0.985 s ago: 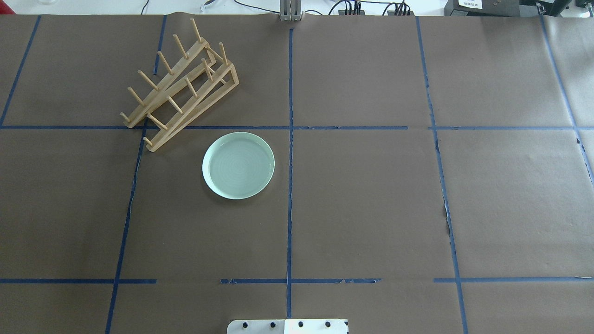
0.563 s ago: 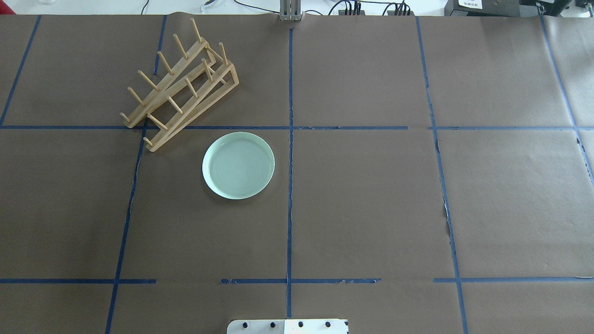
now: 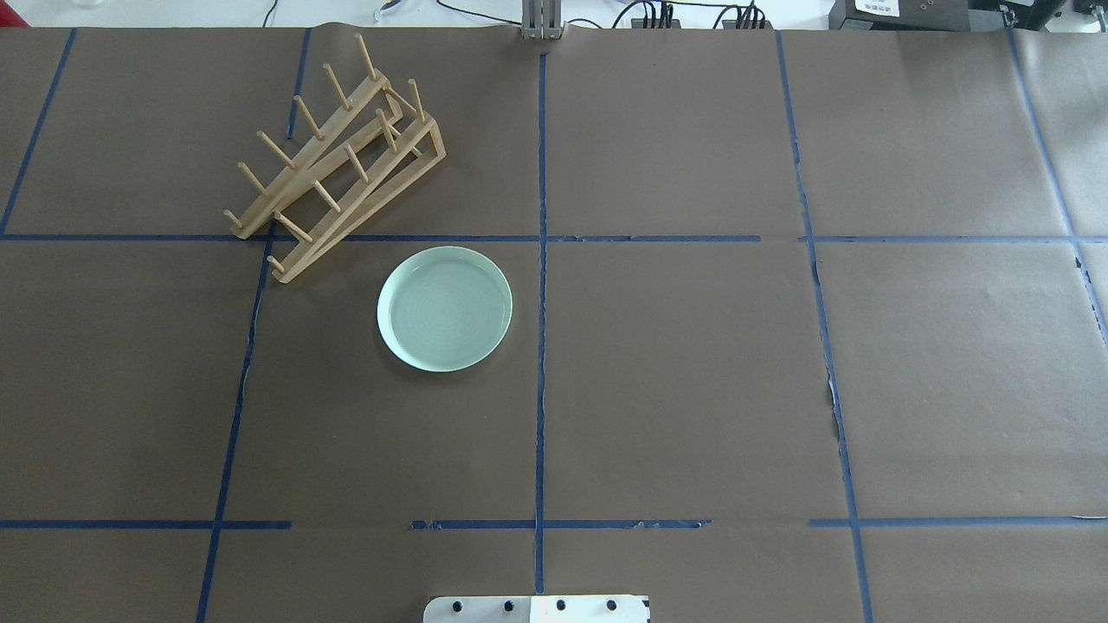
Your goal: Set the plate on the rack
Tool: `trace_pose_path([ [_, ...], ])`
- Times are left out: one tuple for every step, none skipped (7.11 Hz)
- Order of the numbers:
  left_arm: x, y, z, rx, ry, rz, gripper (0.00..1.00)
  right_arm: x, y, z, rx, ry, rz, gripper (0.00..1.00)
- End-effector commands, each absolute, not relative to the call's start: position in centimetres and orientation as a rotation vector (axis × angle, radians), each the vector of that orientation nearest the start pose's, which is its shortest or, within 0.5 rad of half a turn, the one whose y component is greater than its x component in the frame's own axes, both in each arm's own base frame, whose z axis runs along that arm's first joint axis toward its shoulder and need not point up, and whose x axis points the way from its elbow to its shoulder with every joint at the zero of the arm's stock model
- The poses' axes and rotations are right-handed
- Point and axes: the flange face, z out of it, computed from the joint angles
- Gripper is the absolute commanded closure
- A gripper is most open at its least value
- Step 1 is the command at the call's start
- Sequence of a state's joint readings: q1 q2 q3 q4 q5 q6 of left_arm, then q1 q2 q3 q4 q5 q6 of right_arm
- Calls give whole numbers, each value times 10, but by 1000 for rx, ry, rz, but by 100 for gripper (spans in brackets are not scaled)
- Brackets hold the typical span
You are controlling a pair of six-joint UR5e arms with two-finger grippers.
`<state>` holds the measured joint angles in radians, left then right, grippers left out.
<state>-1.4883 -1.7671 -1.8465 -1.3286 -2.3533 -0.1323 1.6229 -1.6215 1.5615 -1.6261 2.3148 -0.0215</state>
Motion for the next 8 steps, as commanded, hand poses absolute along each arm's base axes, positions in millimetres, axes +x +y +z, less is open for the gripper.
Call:
trace_pose_path([
  [63,-566,308,112,912,25,0,90,-457,695,-82,-747,72,0],
  [95,-566,272,108,939,26,0,90,-457,695,-82,-747,72,0],
  [141,-560,241,76,964,27,0,90,-457,695,-82,-747,72,0],
  [180,-551,214,72,1002,13,0,90,-457,695,-82,-747,72,0],
  [218,-539,200,54,1034,-6,0,90,-457,695,-82,-747,72,0],
  [255,-529,186,97,1010,-31,0,90,-456,695,-84,-747,73,0],
  [292,-519,172,102,990,-46,0,90,-456,695,-84,-747,73,0],
  [319,-509,160,135,972,-29,0,90,-457,695,-82,-747,72,0],
])
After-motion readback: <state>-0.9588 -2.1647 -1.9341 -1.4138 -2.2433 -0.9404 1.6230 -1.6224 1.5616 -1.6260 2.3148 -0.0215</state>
